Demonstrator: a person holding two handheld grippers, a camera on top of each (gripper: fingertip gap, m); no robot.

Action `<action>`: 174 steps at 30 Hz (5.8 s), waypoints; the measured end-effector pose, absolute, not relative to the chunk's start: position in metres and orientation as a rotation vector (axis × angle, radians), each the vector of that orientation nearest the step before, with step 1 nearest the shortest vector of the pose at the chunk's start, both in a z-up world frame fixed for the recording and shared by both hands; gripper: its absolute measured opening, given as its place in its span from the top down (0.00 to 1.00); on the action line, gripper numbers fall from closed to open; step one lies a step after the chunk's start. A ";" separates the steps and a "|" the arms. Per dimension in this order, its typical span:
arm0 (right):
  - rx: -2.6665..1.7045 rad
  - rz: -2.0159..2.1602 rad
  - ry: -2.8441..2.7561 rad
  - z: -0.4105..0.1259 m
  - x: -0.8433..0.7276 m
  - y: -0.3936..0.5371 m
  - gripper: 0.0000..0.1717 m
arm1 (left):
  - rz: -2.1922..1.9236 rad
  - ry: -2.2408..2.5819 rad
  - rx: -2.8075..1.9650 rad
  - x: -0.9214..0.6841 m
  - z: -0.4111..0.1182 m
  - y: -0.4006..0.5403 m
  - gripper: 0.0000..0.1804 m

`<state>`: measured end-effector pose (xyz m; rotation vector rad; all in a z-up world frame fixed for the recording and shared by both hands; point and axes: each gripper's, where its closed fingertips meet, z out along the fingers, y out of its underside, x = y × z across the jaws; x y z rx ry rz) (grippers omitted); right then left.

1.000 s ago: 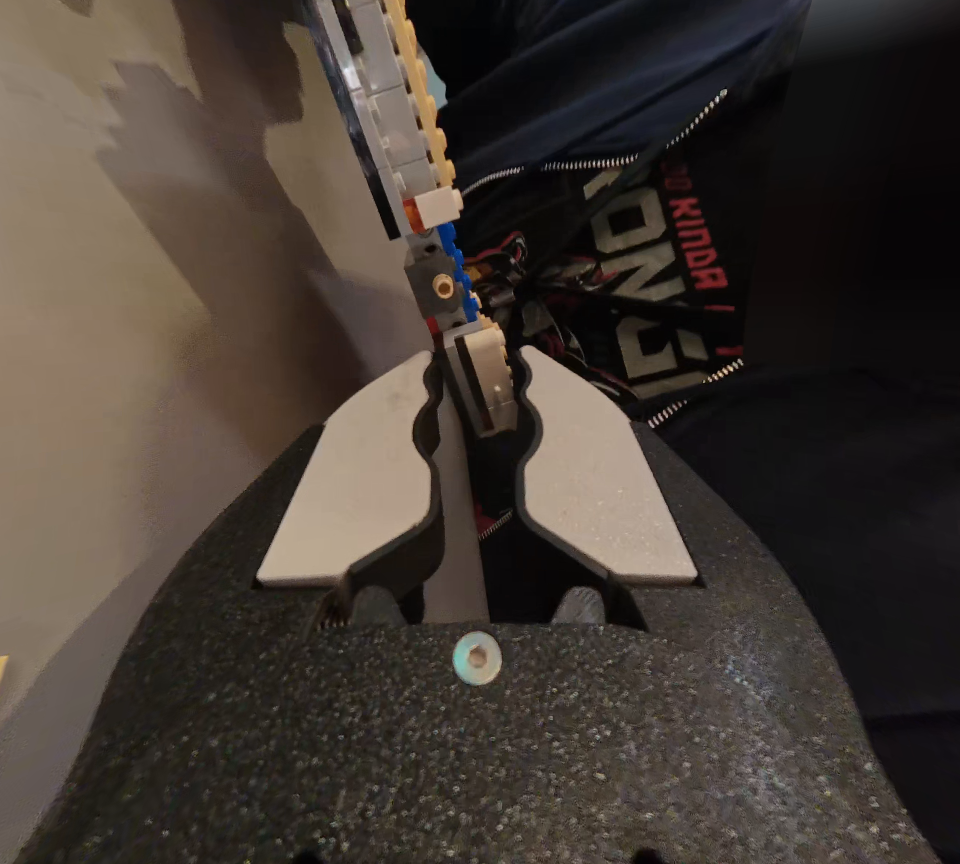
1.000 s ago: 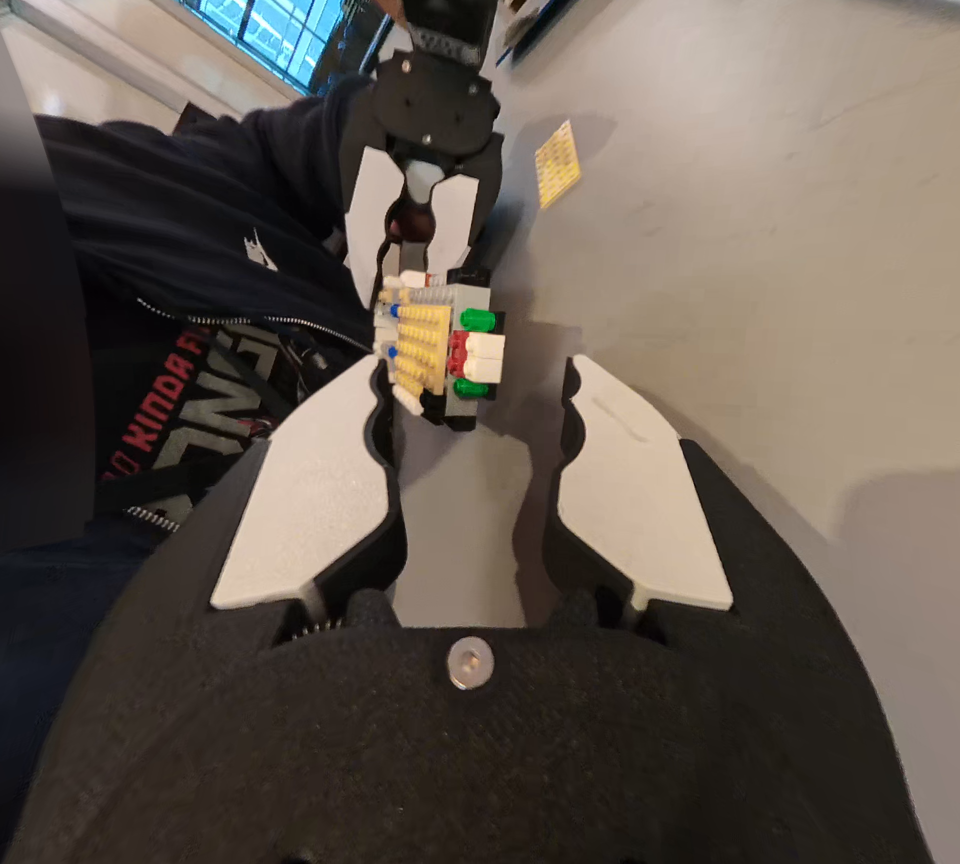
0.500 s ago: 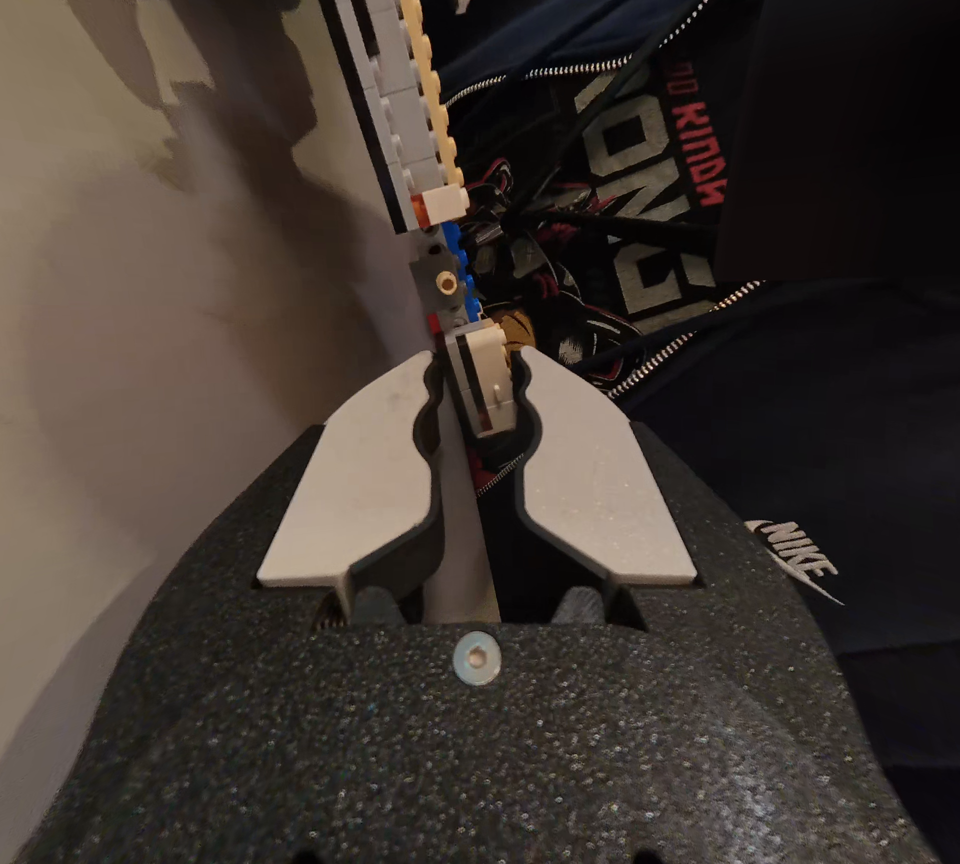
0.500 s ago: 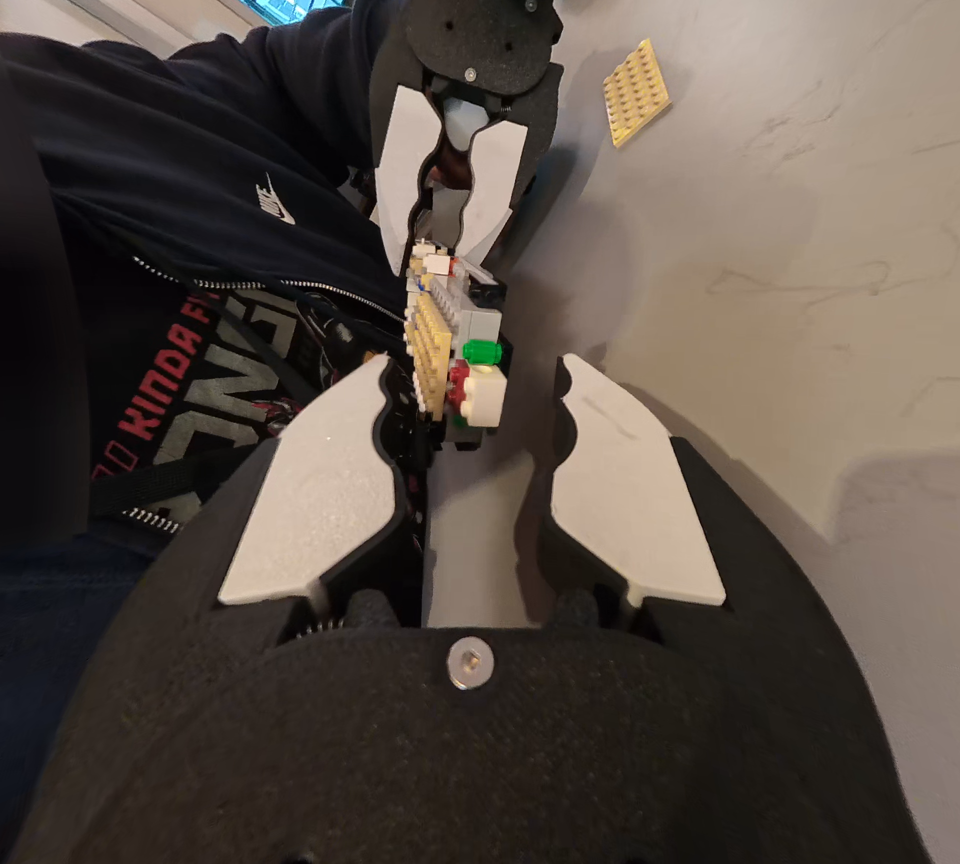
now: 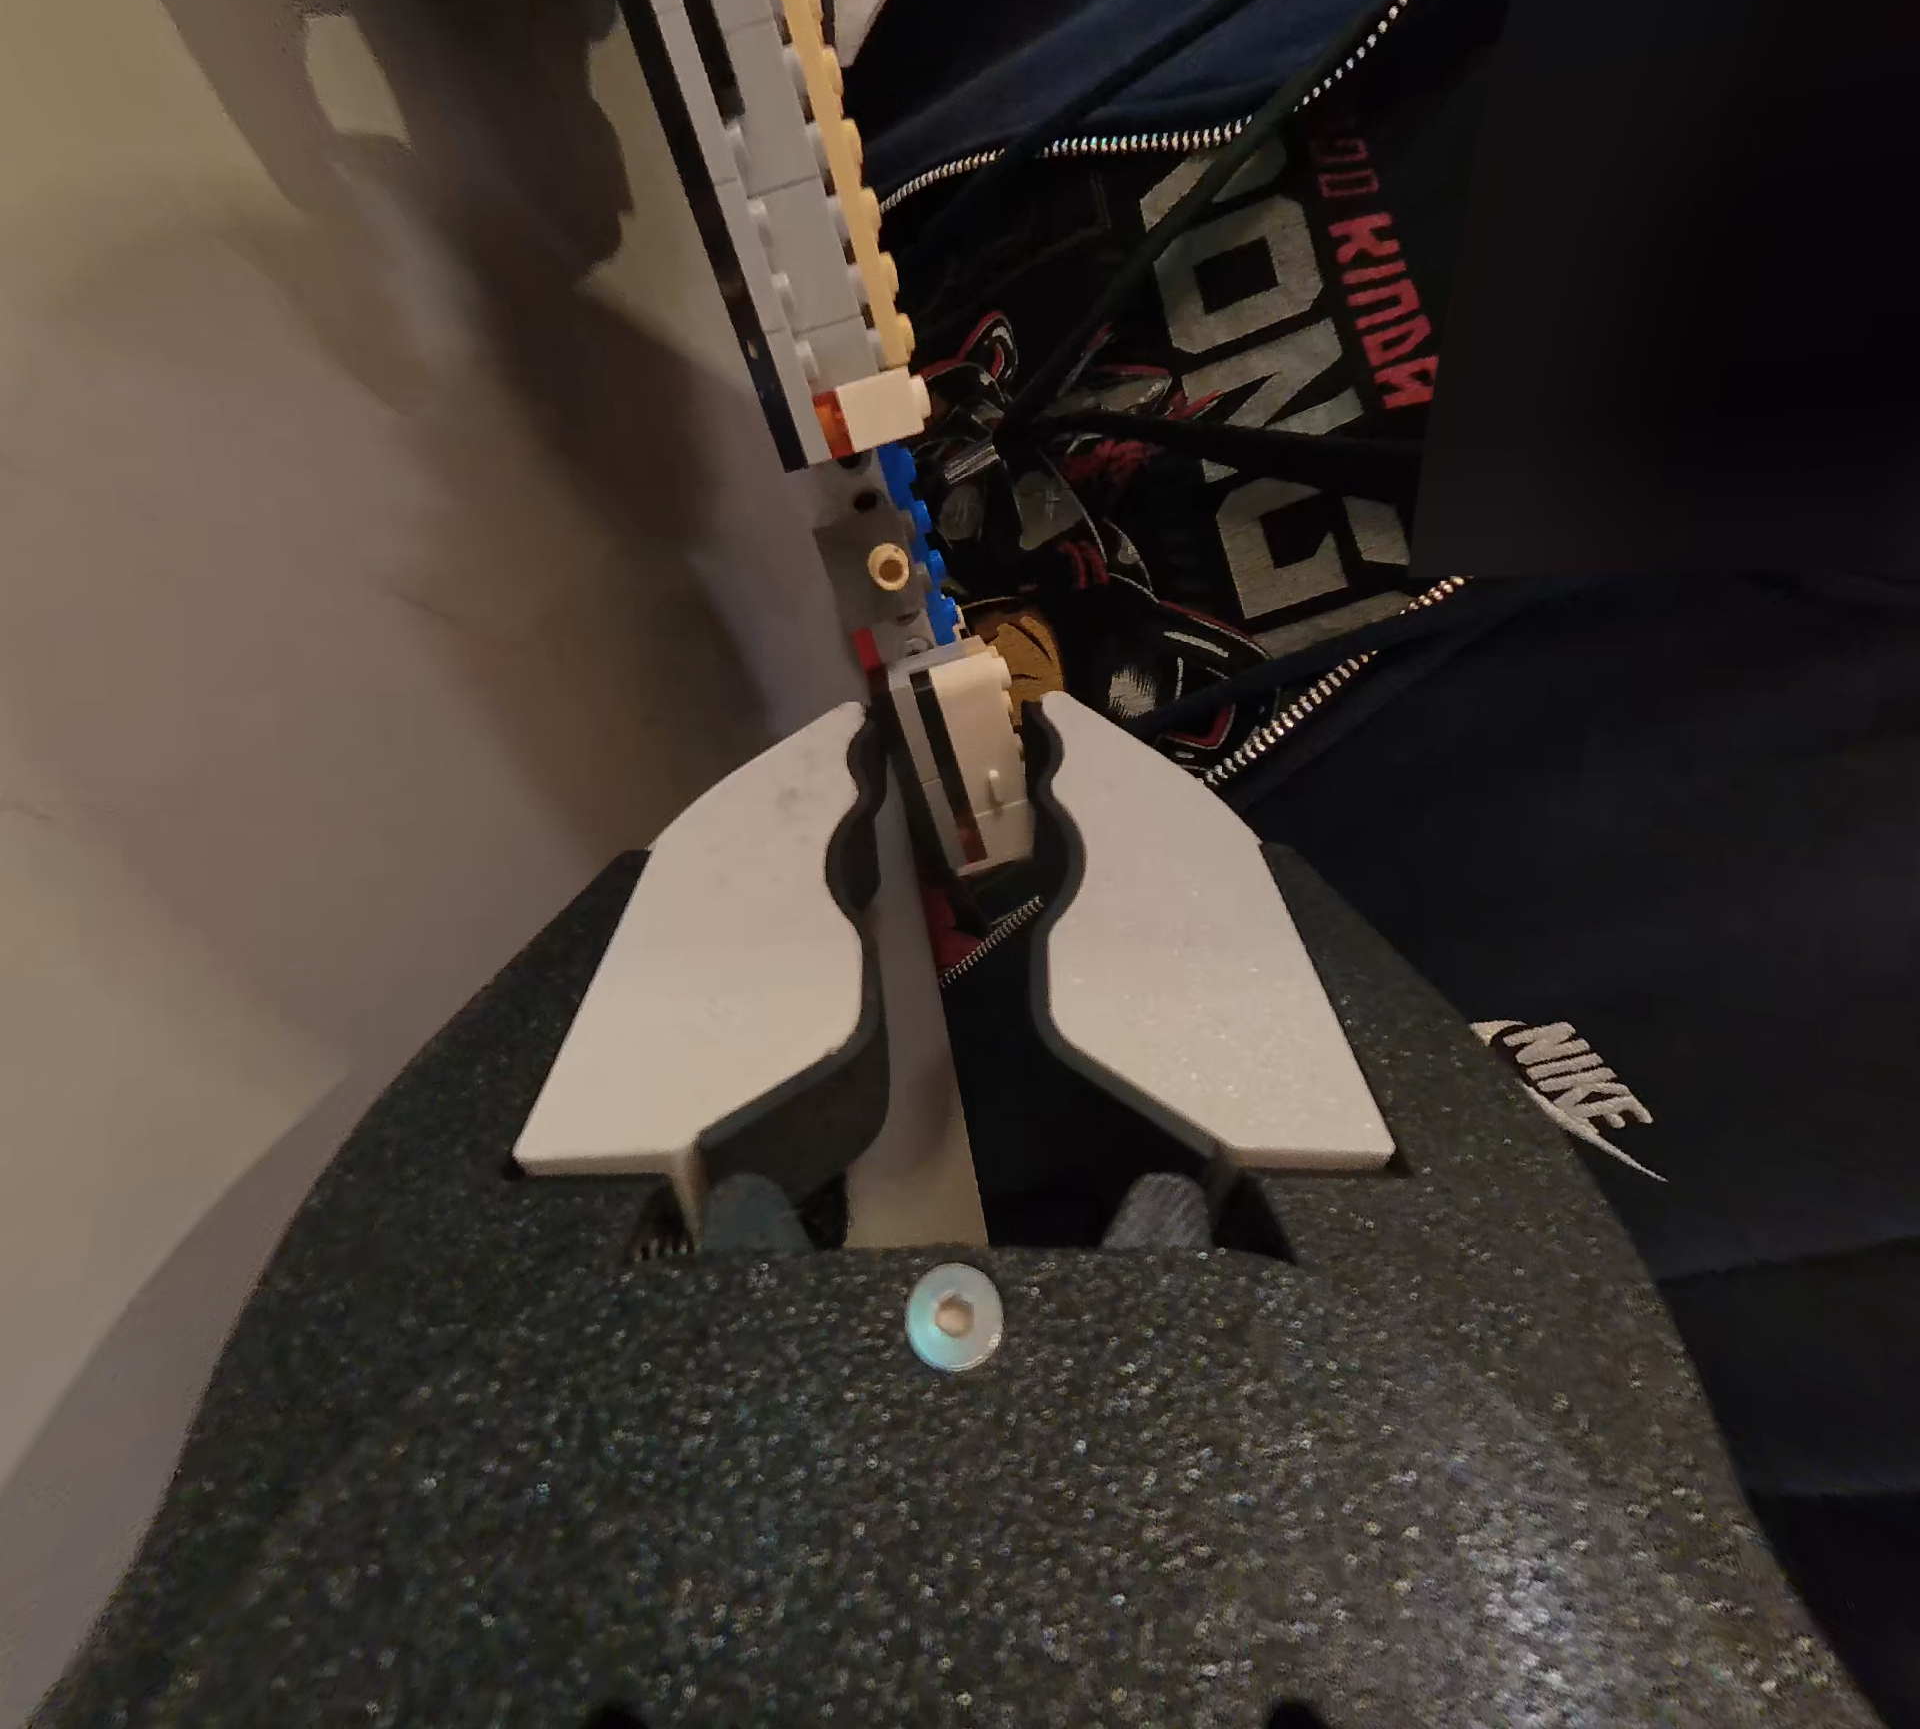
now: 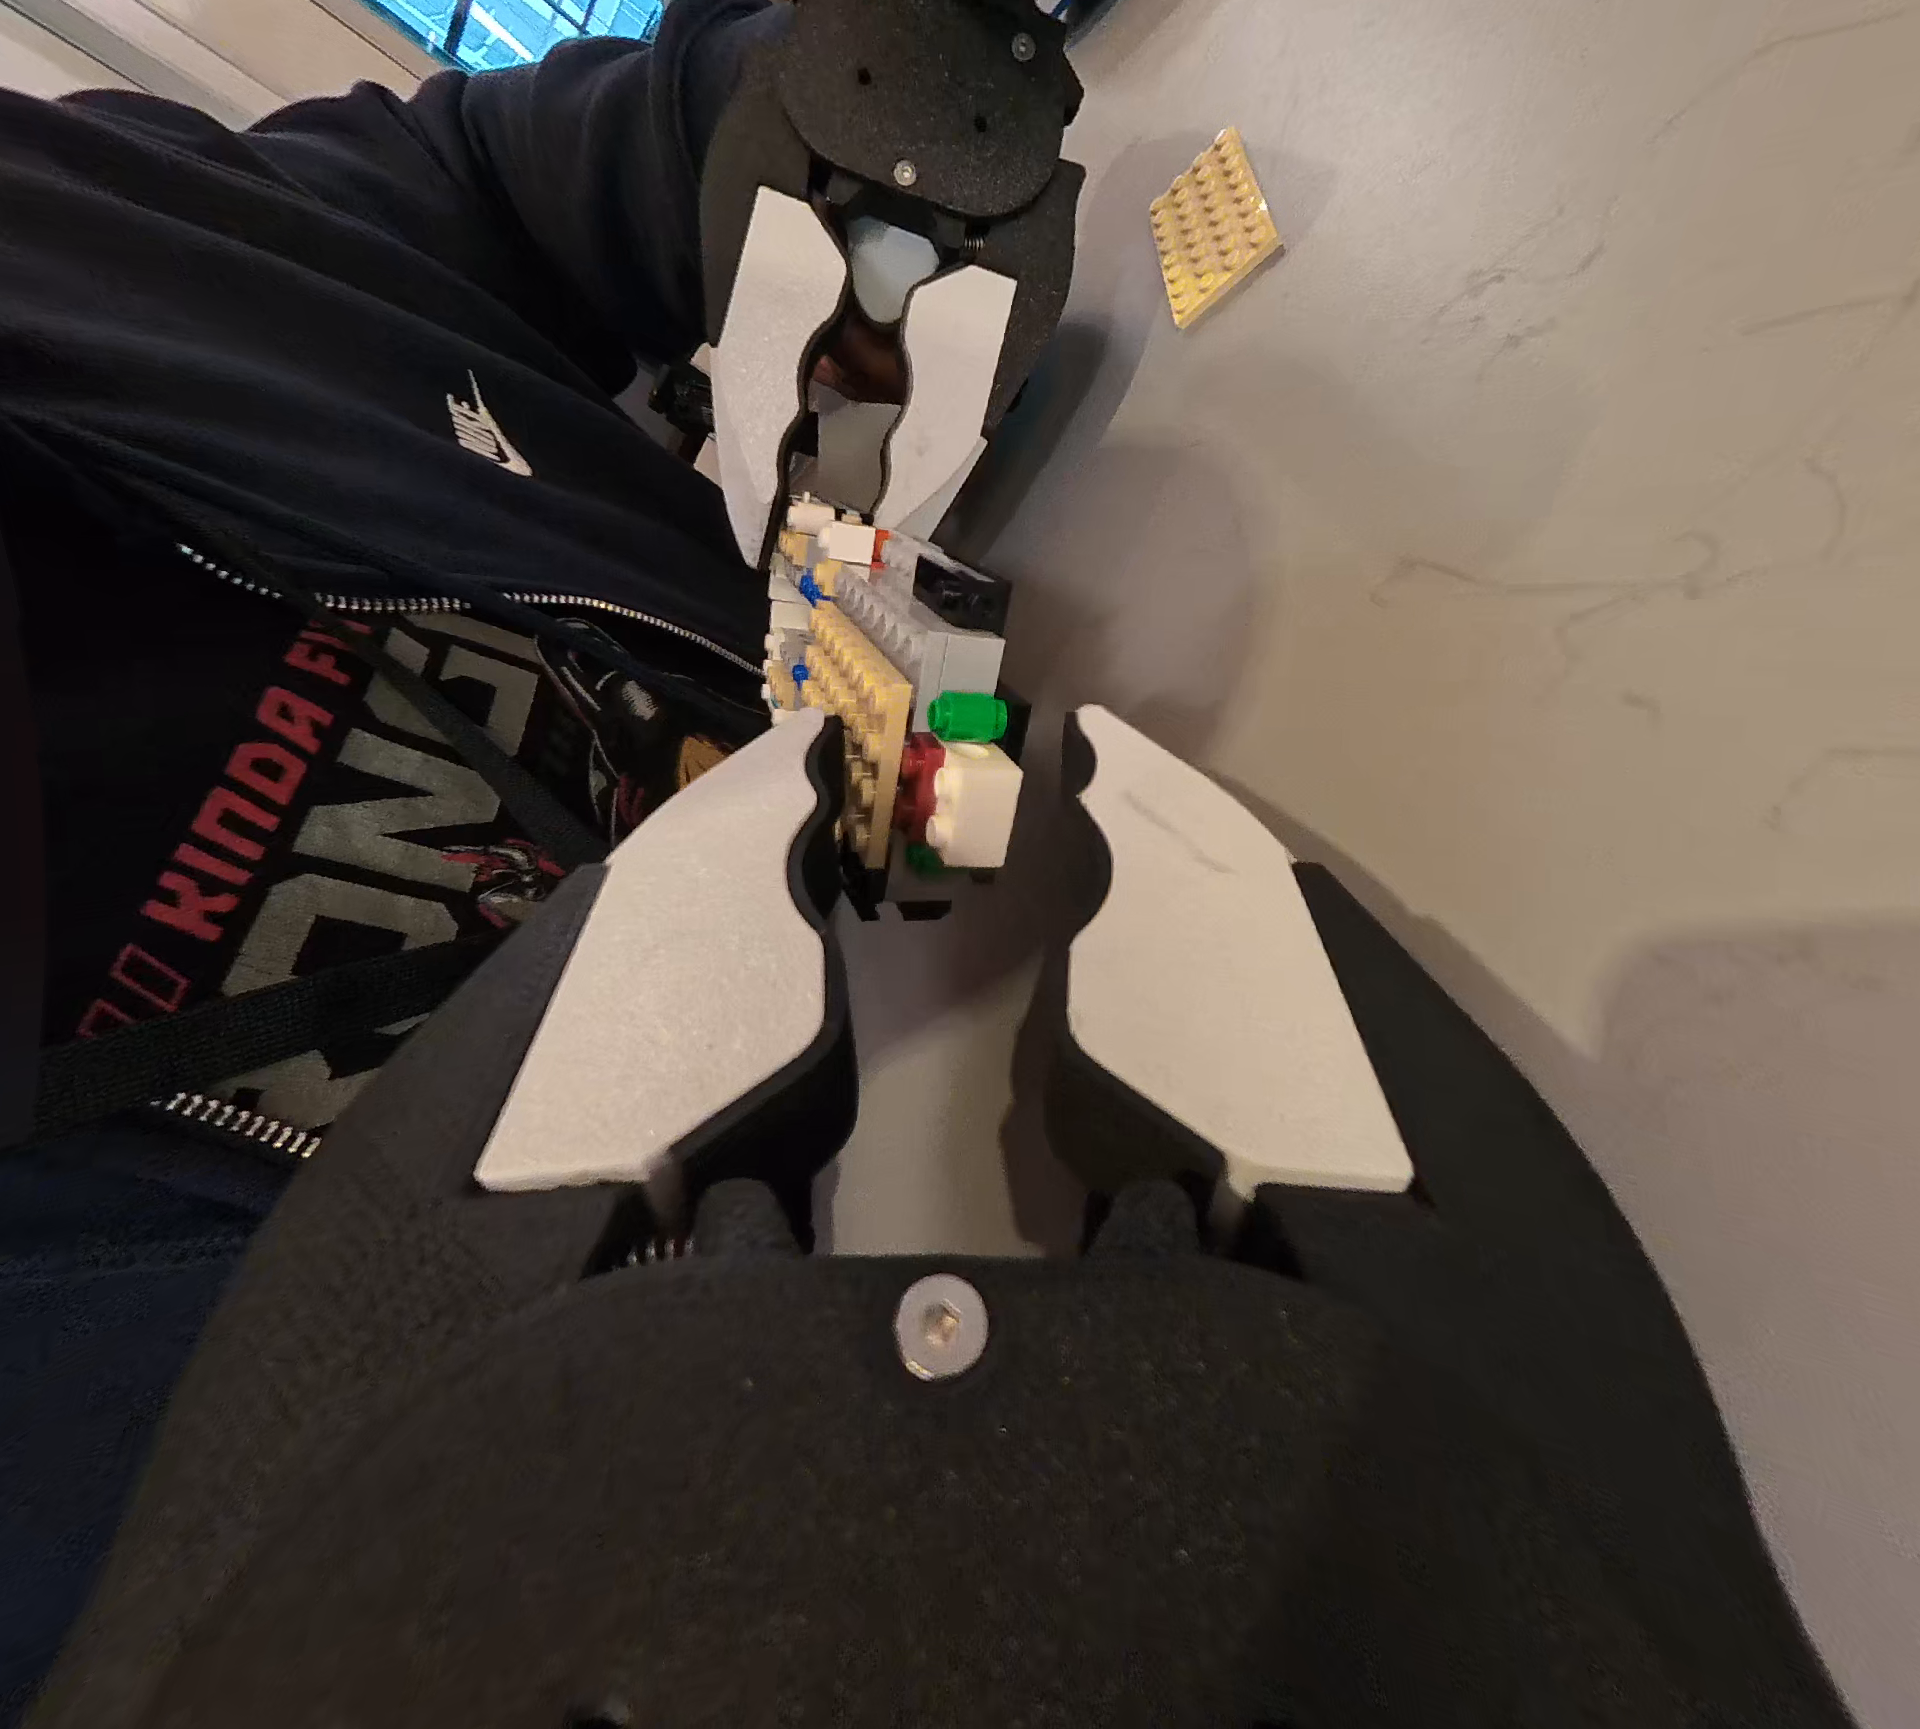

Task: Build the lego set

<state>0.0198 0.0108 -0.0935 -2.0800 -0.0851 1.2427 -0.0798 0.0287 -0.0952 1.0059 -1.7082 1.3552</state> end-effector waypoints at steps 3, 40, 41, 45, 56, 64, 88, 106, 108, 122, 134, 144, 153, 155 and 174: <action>-2.084 1.252 -0.097 -0.094 0.017 0.009 0.76 | 1.352 -1.712 1.001 -0.080 -0.095 0.027 0.86; -2.090 1.108 -0.218 -0.092 0.017 0.009 0.80 | 1.323 -1.865 1.011 -0.076 -0.094 0.033 0.86; -2.089 1.111 -0.215 -0.092 0.017 0.009 0.80 | 1.322 -1.867 1.008 -0.076 -0.094 0.033 0.86; -2.087 1.125 -0.208 -0.093 0.018 0.009 0.80 | 1.331 -1.869 1.013 -0.075 -0.094 0.033 0.85; -2.097 1.046 -0.286 -0.089 0.018 0.008 0.81 | 1.333 -1.928 1.007 -0.072 -0.094 0.037 0.85; -2.112 1.036 -0.284 -0.092 0.019 0.009 0.80 | 1.333 -1.938 0.987 -0.070 -0.092 0.039 0.85; -2.020 1.252 -0.173 -0.083 0.014 0.001 0.83 | 1.396 -1.906 0.913 -0.066 -0.086 0.040 0.86; -1.990 1.120 -0.314 -0.075 0.010 -0.003 0.85 | 1.372 -2.019 0.893 -0.063 -0.085 0.046 0.85; -1.989 1.092 -0.314 -0.074 0.011 -0.002 0.85 | 1.376 -2.026 0.902 -0.061 -0.084 0.048 0.85; -2.032 1.055 -0.250 -0.079 0.017 0.004 0.79 | 1.407 -1.955 0.907 -0.062 -0.084 0.045 0.86; -1.980 1.198 -0.127 -0.075 0.023 0.001 0.71 | 1.483 -1.757 0.971 -0.061 -0.082 0.044 0.86; -2.001 1.085 -0.164 -0.083 0.024 -0.006 0.66 | 1.520 -1.628 1.045 -0.049 -0.080 0.045 0.87; -1.952 -0.181 -0.942 -0.095 0.073 0.000 0.54 | 1.558 -1.316 1.424 -0.012 -0.094 0.062 0.87; -1.918 -0.373 -1.122 -0.099 0.072 0.004 0.53 | 1.574 -1.267 1.489 -0.005 -0.097 0.066 0.87; -1.953 -0.277 -1.894 -0.115 0.050 0.039 0.43 | 1.581 -1.325 1.390 -0.016 -0.090 0.048 0.87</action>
